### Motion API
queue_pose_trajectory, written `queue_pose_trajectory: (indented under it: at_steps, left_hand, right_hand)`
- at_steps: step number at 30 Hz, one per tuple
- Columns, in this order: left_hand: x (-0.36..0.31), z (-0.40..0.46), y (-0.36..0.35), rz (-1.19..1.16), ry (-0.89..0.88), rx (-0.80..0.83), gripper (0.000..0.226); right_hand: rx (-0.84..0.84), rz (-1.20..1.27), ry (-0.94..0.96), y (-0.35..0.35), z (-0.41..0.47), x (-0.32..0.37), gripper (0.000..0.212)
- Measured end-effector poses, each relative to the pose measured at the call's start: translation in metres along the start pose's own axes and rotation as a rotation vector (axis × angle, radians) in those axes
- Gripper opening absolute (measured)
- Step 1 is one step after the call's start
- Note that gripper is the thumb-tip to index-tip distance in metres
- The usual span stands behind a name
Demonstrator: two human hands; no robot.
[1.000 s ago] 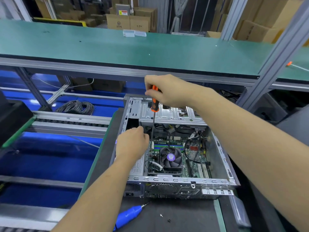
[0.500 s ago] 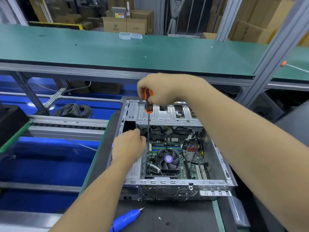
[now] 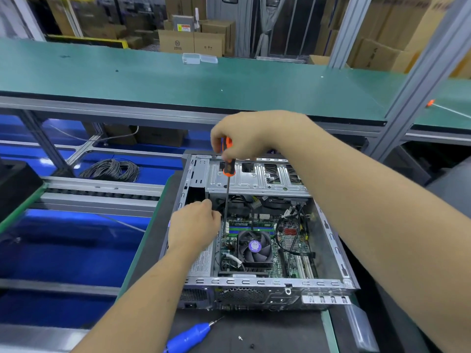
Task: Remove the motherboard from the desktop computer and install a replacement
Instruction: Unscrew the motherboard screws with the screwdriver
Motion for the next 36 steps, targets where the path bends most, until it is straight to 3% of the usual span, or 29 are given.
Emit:
queue_pose_trajectory:
  at_steps: [2,4,7,9,12,15,17,20,23,25,28,31,33,36]
  left_hand:
    - [0.001,-0.001,0.001,0.002,0.003,-0.002,0.028]
    - [0.001,0.0,0.001,-0.004,0.005,-0.002,0.028]
    - [0.0,0.0,0.001,-0.009,0.005,0.0,0.028]
    - [0.0,-0.001,0.001,-0.007,0.004,0.001,0.028]
    - [0.001,-0.001,0.0,-0.008,0.003,0.004,0.029]
    - [0.001,-0.001,0.001,-0.008,0.004,0.002,0.03]
    - [0.001,-0.001,0.001,-0.008,0.003,0.001,0.031]
    - [0.001,-0.001,0.0,-0.012,0.005,0.004,0.03]
    - [0.001,0.0,0.0,-0.008,-0.001,0.001,0.031]
    - [0.001,0.0,0.0,-0.006,-0.002,0.001,0.031]
    - [0.001,0.0,0.0,-0.018,-0.003,0.008,0.031]
    - [0.001,-0.002,0.001,-0.022,0.003,0.001,0.033]
    - [0.0,-0.001,0.001,-0.021,0.0,0.002,0.033]
    - [0.0,0.0,0.001,-0.02,0.002,0.007,0.032]
  right_hand:
    - [0.052,0.095,-0.053,0.0,-0.003,-0.004,0.037]
    - [-0.007,-0.014,-0.096,0.004,-0.003,-0.006,0.046]
    - [0.035,0.005,-0.003,0.002,-0.001,-0.004,0.017]
    - [0.085,0.017,0.005,0.002,-0.003,-0.003,0.022]
    - [-0.019,-0.127,-0.026,0.005,0.0,-0.002,0.036]
    - [0.014,-0.052,0.048,0.003,0.0,0.003,0.012]
    - [0.049,-0.022,0.019,0.003,-0.001,0.003,0.024]
    - [-0.047,-0.147,-0.051,0.005,0.002,0.001,0.045]
    - [-0.02,-0.071,0.052,0.003,0.003,0.002,0.014]
    - [0.026,-0.032,0.037,0.002,0.003,0.002,0.023]
    - [-0.044,-0.146,-0.042,0.003,0.005,-0.002,0.043]
    - [0.019,-0.041,0.017,0.003,0.001,0.001,0.016]
    - [0.07,0.031,-0.027,0.004,-0.003,-0.001,0.029]
    - [-0.011,-0.09,-0.093,0.005,0.0,-0.002,0.043]
Point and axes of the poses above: each hand's wrist, its own z-axis towards the middle knuckle, its own y-axis out of the back of the hand, x = y × z, the point moved 4 cm from there along z, towards the middle knuckle, and after that the axes turned 9 degrees about -x, right-handed, at the moved point
